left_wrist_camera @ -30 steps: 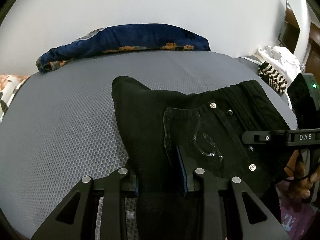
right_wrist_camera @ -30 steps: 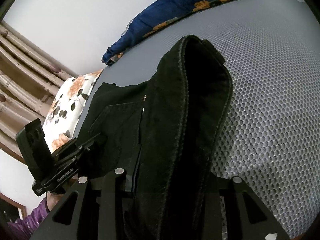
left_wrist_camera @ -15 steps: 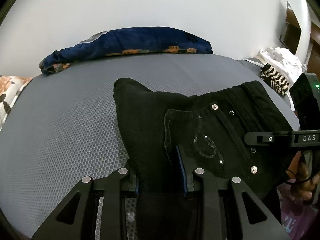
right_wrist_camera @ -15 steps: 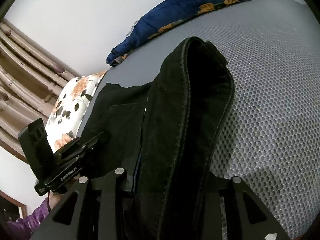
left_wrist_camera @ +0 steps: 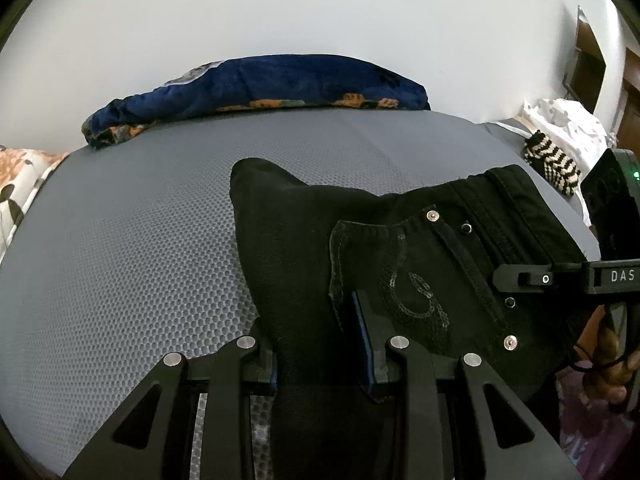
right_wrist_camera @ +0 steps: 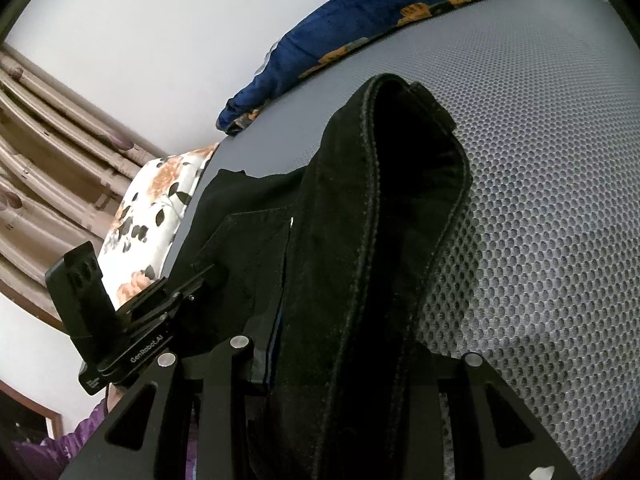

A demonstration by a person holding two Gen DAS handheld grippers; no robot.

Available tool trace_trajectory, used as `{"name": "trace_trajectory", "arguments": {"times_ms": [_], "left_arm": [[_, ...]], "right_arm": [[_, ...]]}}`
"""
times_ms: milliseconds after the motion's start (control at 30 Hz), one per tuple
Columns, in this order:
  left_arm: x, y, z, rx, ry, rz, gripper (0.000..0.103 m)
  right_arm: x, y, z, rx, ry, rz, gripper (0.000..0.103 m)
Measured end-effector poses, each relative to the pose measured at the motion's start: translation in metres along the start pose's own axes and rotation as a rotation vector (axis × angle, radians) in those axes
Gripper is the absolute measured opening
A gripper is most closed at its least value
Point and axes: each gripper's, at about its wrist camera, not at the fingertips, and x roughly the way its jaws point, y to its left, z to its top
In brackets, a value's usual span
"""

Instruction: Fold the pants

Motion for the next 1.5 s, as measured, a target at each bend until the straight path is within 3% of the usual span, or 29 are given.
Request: {"name": "trace_trajectory", "arguments": {"times_ms": [633,1500], "left_arm": [[-0.016,0.022,0.014,-0.033,-0.044,0.033,0.03],[-0.03,0.106,0.061,-0.105,-0.109,0.146,0.03]], "right_arm": [[0.003,0.019,0.014,0.045,-0.01,0.073,0.03],[0.063,0.081,0.069,-0.079,0.027,0.132,0.03]]}}
